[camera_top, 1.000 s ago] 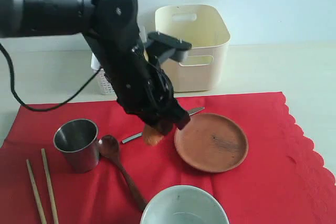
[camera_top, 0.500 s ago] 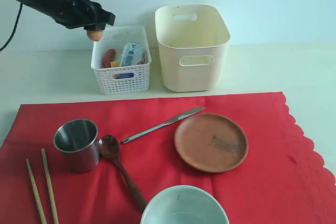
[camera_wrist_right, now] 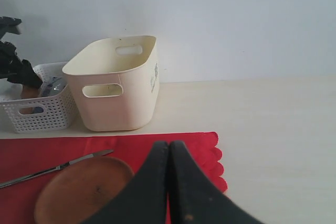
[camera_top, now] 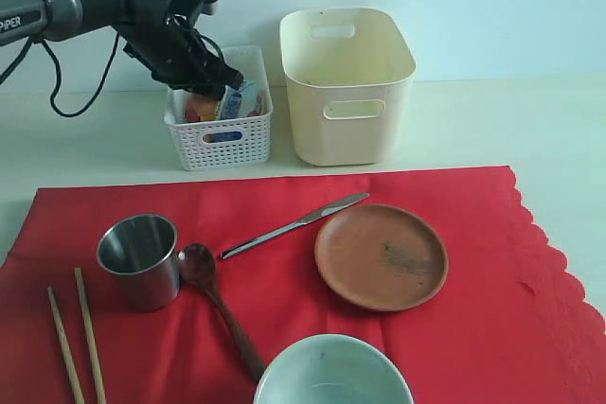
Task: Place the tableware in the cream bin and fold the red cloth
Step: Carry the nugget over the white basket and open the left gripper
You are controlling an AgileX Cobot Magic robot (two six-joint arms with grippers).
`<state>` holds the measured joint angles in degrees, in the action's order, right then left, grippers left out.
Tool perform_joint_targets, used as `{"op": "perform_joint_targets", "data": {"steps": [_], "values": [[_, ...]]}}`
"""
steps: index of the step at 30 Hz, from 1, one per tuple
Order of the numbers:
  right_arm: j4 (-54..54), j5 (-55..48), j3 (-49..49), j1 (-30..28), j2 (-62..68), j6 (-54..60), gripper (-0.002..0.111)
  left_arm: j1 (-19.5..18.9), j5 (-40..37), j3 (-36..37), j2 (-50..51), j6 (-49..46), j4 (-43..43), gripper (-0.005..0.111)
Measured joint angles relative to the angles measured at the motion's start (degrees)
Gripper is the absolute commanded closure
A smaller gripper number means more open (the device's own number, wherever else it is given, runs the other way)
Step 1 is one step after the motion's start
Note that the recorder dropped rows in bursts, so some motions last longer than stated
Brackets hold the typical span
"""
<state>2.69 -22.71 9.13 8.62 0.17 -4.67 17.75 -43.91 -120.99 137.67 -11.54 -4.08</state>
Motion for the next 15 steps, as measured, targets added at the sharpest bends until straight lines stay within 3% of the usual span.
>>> {"op": "perform_joint_targets", "data": {"steps": [3, 11, 15], "values": [[0.0, 0.0, 0.0, 0.0, 0.0, 0.0, 0.108, -0.1, -1.4, 0.0, -0.7, -0.1, 0.0, 0.031], [0.0, 0.0, 0.0, 0.0, 0.0, 0.0, 0.108, -0.2, -14.7, 0.0, -8.9, -0.1, 0.2, 0.033], [0.0, 0.0, 0.0, 0.0, 0.0, 0.0, 0.108, -0.2, -21.5, 0.0, -12.6, 2.0, 0.2, 0.059]]}}
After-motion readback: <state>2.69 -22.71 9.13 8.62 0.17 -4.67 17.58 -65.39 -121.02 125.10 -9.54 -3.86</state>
